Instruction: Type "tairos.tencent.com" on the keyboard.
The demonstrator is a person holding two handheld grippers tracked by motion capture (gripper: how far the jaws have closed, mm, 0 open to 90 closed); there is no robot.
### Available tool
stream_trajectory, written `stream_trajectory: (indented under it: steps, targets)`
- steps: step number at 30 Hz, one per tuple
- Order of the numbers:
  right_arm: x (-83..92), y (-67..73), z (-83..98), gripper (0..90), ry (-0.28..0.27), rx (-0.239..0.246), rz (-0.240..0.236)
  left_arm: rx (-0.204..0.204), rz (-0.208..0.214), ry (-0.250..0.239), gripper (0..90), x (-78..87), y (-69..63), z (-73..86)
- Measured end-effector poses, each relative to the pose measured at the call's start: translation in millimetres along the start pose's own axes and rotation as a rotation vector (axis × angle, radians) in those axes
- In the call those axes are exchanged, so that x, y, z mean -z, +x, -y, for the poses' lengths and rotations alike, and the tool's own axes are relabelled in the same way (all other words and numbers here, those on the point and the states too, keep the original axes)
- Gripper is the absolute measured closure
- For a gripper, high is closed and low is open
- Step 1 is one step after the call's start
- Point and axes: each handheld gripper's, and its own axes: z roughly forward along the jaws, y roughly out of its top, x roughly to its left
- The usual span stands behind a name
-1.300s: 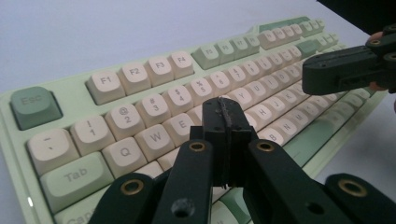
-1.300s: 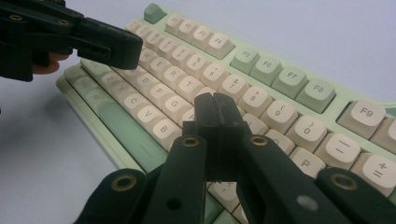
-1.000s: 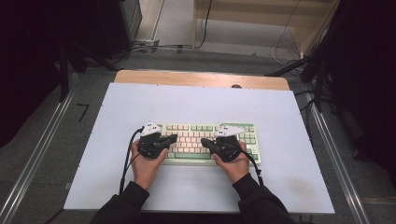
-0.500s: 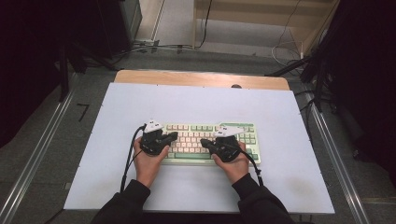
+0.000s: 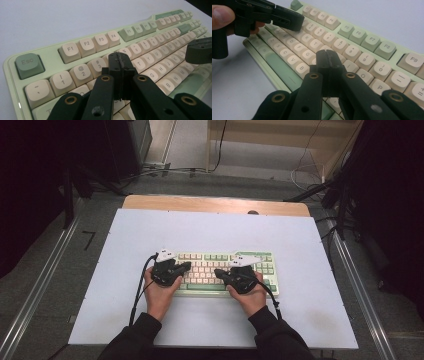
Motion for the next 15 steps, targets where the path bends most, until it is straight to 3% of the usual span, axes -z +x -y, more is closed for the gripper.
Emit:
stream_trajectory:
  steps: [15]
  targets:
    - [0.0,-0.1,0.0,88.2,0.0,0.0,0.001,-0.015,-0.01,0.011,90.0,-2.4,-2.8,1.3]
